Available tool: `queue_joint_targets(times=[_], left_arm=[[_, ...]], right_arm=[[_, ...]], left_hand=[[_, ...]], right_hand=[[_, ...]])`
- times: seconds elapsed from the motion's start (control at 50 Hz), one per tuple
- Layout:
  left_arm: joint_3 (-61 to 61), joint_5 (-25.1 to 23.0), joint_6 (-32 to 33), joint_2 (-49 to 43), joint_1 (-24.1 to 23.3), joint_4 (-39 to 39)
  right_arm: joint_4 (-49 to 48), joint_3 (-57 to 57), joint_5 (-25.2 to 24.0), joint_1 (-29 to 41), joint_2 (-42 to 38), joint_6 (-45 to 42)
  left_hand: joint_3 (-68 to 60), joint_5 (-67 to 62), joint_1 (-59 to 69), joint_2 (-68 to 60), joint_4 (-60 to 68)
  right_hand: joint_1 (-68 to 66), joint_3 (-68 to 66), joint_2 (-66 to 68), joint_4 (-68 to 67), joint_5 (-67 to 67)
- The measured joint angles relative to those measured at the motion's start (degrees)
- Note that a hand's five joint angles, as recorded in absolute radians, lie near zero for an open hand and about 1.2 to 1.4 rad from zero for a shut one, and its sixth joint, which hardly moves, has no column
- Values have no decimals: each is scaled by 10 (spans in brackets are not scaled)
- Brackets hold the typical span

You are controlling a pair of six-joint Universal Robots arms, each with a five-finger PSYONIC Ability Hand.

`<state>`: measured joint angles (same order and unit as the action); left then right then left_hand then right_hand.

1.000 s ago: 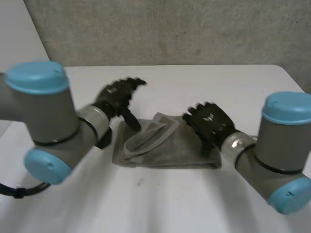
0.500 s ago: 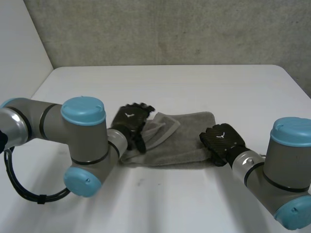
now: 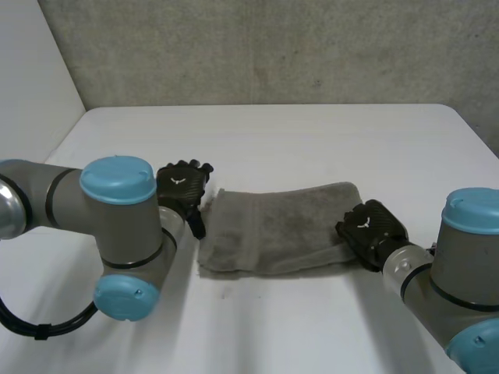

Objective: Fold the towel.

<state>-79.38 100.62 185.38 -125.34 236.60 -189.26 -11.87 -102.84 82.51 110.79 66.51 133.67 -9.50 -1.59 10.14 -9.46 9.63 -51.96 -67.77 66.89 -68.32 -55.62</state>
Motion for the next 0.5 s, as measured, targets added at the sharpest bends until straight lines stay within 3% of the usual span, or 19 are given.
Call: queue_joint_targets(times=[0.14,0.28,0.42,0.44,0.5], left_arm=[[-15,-1,-1,36,-1,-3],[-21,-1,-4,67,4,-4],[-26,0,-7,83,16,-5],[-27,0,-8,86,20,-6],[-28,0,-8,88,23,-6]], right_arm=[[31,7,34,-23,18,-44],[41,39,36,-34,46,-63],[8,84,11,51,46,-59],[-10,90,-9,99,35,-60],[-37,88,-36,155,15,-63]], left_hand=[[0,0,0,0,0],[0,0,0,0,0],[0,0,0,0,0],[0,0,0,0,0],[0,0,0,0,0]], right_hand=[[0,0,0,0,-1],[0,0,0,0,-2],[-7,-2,5,0,-4],[-7,-2,5,0,-5],[-7,-2,5,0,-5]])
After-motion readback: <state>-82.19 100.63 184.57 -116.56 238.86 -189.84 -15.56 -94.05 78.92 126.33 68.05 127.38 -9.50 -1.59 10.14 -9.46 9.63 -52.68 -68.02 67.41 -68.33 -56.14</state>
